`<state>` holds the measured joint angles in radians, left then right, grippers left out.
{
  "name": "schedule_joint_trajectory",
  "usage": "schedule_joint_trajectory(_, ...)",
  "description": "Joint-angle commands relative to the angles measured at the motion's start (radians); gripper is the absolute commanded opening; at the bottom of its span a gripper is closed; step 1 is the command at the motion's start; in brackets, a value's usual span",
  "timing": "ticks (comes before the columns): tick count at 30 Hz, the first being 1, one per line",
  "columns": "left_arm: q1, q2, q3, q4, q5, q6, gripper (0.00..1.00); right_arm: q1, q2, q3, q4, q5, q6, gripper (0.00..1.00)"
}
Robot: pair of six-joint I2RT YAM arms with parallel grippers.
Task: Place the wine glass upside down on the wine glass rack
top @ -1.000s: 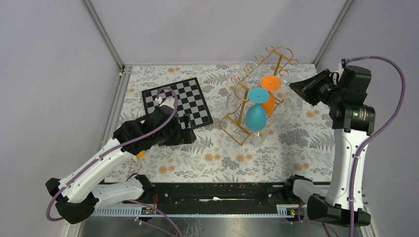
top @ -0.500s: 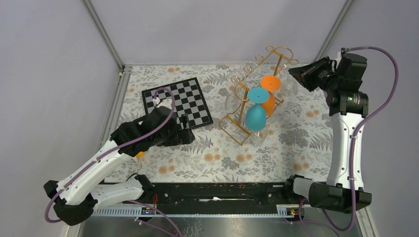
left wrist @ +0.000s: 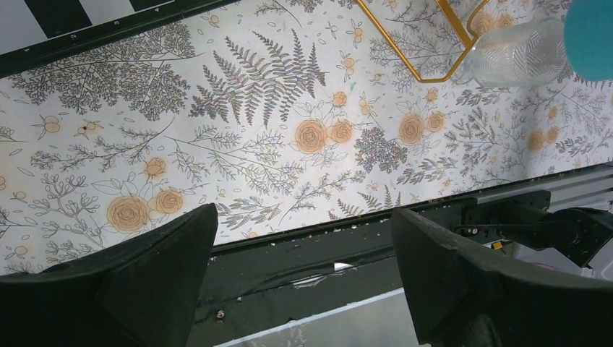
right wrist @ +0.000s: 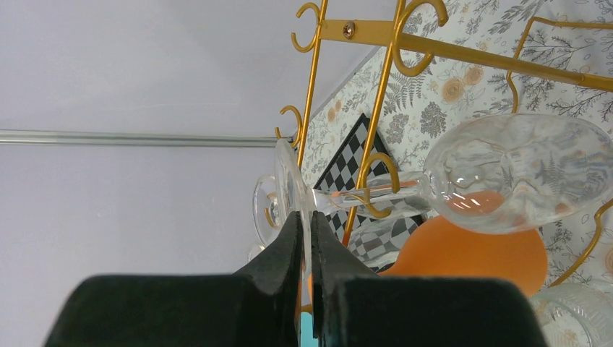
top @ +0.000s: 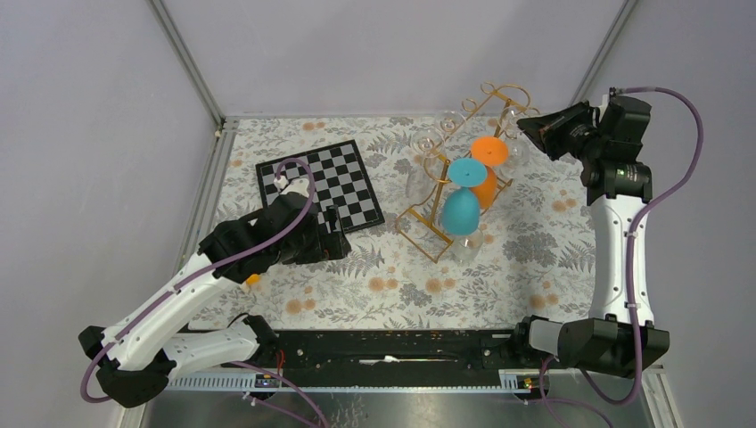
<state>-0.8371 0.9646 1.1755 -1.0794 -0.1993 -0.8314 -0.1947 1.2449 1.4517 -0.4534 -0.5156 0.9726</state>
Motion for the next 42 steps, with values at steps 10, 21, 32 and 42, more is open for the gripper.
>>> schedule_joint_trajectory(10, 0.004, 0.004, 0.017, 0.028, -0.009, -0.014, 0.99, -0.005, 0.004, -0.043, 0.148, -0.01, 0.019, 0.0)
schedule_joint_trajectory(21, 0.005, 0.008, 0.012, 0.028, -0.005, -0.012, 0.99, -0.005, -0.004, -0.103, 0.172, -0.008, 0.01, 0.06)
schedule_joint_trajectory(32, 0.005, 0.014, 0.017, 0.028, -0.002, -0.012, 0.99, -0.005, -0.038, -0.135, 0.164, 0.021, -0.024, 0.3)
schedule_joint_trajectory(42, 0.004, 0.019, 0.033, 0.028, -0.008, -0.007, 0.99, -0.005, -0.036, -0.077, 0.066, 0.029, -0.086, 0.35)
